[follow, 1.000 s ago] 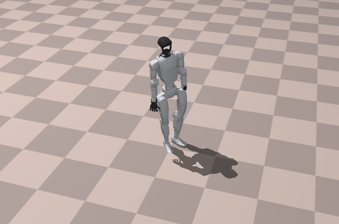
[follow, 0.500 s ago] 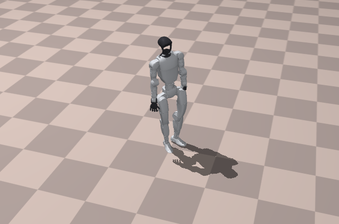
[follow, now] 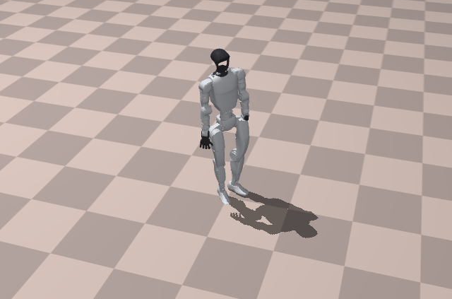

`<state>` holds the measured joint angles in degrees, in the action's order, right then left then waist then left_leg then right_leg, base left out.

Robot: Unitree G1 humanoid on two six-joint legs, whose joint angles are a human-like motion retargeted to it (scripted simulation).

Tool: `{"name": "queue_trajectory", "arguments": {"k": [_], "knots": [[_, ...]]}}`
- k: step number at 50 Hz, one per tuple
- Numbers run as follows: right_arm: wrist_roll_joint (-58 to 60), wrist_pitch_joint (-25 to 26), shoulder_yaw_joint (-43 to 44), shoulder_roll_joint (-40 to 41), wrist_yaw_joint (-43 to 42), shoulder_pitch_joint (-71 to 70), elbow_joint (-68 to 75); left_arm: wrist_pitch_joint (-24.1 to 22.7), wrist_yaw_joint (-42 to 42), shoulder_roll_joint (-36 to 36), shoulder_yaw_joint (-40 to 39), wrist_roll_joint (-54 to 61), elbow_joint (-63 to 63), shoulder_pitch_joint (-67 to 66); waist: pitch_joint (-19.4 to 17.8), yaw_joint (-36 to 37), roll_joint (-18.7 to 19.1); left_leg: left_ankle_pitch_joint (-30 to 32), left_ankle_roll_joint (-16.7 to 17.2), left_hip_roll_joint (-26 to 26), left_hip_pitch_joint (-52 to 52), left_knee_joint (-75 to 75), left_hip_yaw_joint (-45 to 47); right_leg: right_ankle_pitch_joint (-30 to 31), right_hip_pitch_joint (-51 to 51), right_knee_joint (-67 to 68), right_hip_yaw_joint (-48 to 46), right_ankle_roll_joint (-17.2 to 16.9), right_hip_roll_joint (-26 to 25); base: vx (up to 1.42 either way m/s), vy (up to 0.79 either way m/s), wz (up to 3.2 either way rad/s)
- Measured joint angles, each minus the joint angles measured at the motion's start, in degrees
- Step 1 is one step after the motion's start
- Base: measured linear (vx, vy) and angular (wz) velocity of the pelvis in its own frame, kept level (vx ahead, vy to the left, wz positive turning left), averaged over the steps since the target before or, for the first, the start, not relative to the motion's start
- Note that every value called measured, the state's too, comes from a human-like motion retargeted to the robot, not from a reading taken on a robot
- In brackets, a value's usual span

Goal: Upper body actions

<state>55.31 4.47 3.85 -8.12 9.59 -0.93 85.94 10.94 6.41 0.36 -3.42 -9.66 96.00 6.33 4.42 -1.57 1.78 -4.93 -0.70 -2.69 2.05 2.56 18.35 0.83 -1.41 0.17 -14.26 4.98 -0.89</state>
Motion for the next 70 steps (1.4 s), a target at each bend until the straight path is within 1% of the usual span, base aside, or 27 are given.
{"name": "queue_trajectory", "arguments": {"k": [28,45,53,60,63,66,70], "knots": [[0.26,-0.11,-0.14,0.11,0.08,-0.01,-0.03,-0.04,-0.22,0.1,-0.06,0.09,0.01,0.02,0.0,-0.01,-0.31,0.02,-0.07,-0.01,-0.07,-0.03,-0.02,0.07,0.02,0.02,0.0,-0.12,0.06,0.0,0.0,0.0],[0.17,0.14,0.68,-1.03,-0.48,0.08,0.26,-0.26,-0.38,-0.5,1.0,-0.46,-0.68,0.76,-0.44,0.69,-0.48,0.45,-0.7,-1.46,1.85,0.77,-1.63,0.12,-0.15,-0.35,-1.54,-1.13,1.88,-0.03,0.04,0.08],[0.32,-0.47,-0.18,-0.73,-0.46,0.12,-0.73,-0.47,-1.23,0.36,0.57,0.56,-0.92,0.78,-1.78,1.9,-1.4,0.5,-1.21,-1.87,2.29,0.88,-1.92,0.37,-0.62,0.16,-1.57,-2.25,2.85,-0.09,0.1,0.02],[0.07,-2.08,-1.51,0.1,0.36,-0.32,-4.27,-0.66,-1.08,1.95,-0.31,0.95,-0.44,0.64,-3.5,1.9,-2.21,0.59,-1.38,-0.49,3.28,0.68,-1.23,0.95,-3.54,3.28,-0.32,-3.45,2.6,-0.13,0.04,-0.15],[0.08,-2.93,-2.68,0.29,0.25,-1.34,-5.94,-0.48,-0.59,3.17,-1.1,0.86,-0.09,0.92,-4.35,1.92,-2.52,0.6,-1.36,0.56,3.8,0.39,0.33,1.41,-5.98,5.88,3.77,-4.01,1.38,-0.14,-0.01,-0.5],[0.29,-3.74,-3.68,0.38,0.06,-1.74,-7.19,-0.1,-0.68,4.3,-1.65,0.81,0.43,1.01,-5.09,1.97,-2.76,0.68,-1.17,1.68,3.94,0.31,1.62,1.12,-7.17,7.53,7.23,-3.5,0.73,-0.08,-0.05,-0.44],[0.45,-4.6,-3.84,0.17,-0.73,-1.35,-8.13,0.46,-0.98,5.43,-1.79,1.05,0.73,1.52,-5.46,2.1,-2.46,0.8,-0.82,3.19,4.25,0.47,1.87,0.57,-6.96,7.3,2.37,-2.96,3.9,-0.01,-0.08,-0.12]]}}
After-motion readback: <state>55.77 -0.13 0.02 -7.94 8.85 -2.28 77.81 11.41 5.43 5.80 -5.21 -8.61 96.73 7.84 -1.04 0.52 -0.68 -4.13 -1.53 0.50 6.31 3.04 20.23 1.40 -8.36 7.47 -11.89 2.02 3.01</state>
